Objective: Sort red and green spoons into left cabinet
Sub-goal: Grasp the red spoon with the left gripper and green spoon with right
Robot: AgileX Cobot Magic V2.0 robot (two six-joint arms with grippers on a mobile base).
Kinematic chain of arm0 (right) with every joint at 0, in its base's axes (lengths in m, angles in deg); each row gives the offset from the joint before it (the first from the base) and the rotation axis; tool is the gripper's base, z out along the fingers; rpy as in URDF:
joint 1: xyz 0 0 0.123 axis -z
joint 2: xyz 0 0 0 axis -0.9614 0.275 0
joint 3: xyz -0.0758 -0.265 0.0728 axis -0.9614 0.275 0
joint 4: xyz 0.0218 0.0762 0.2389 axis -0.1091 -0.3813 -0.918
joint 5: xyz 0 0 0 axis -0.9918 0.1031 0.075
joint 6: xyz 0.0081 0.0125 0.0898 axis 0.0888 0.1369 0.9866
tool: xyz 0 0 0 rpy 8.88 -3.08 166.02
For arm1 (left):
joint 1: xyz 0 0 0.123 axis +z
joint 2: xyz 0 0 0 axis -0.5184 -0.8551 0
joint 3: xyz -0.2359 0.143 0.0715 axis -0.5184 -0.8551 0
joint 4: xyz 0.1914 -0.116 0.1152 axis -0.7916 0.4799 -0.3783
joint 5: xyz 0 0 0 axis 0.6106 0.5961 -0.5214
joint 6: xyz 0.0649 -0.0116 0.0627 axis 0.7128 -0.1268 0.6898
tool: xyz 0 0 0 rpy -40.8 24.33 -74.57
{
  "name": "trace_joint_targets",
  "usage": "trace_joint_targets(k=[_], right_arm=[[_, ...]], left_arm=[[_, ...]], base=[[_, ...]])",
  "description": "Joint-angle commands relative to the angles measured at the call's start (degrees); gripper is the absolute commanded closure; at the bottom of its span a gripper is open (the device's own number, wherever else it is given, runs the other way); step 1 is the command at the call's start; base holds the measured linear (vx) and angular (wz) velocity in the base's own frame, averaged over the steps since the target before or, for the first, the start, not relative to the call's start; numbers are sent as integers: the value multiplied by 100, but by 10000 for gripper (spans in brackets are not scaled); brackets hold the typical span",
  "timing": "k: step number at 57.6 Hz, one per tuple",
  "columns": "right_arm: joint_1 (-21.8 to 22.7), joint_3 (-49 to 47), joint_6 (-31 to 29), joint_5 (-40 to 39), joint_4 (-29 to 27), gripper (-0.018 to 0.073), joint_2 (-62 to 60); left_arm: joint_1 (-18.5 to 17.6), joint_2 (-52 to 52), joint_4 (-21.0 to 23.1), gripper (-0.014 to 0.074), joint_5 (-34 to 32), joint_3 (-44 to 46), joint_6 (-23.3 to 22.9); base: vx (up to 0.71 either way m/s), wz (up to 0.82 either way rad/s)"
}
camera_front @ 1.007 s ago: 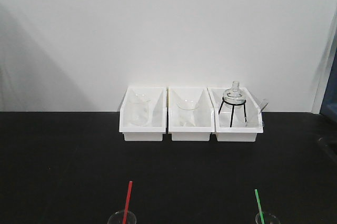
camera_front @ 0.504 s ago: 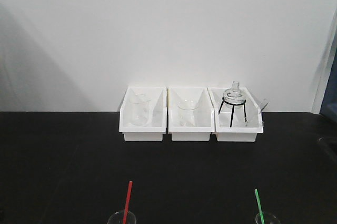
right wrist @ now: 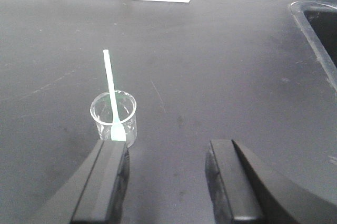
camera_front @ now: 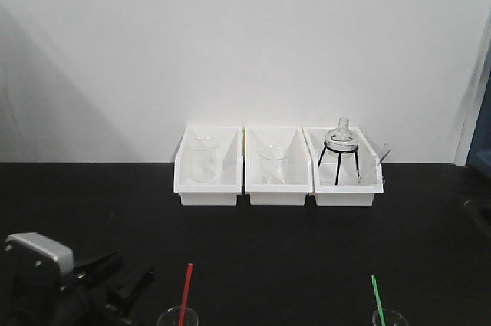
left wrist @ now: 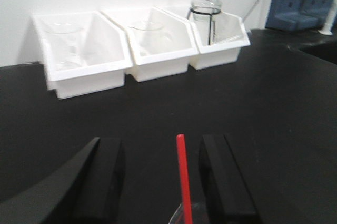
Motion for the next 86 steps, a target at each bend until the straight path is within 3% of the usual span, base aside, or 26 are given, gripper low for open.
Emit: trace_joint_targets(k=[1,15,40,61,70,86], right_arm=[[-4,-204,-7,-502,31,146,31],[-4,-204,-7,-502,31,146,31],[-4,-204,-7,-497,31,146,31],[-4,-204,-7,-607,42,146,52],[-4,-204,-7,-1216,49,146,402],[-4,-210,-7,-2495,76,146,1711]], left_arm=[[-21,-299,-287,135,-543,620,-336],[-21,-1152,-1185,135,-491,1460,-1061],[-81,-1831,-1310,135,-490,1760,-1216],[-80,-2201,-1294,143,-906,1760,-1228],[-80,-2201,-1266,206,-931,1760,-1228],[-75,-2201,-1266,415,-1108,1760,-1228]], base=[[0,0],[0,0],[0,0],[0,0],[0,0],[0,0]])
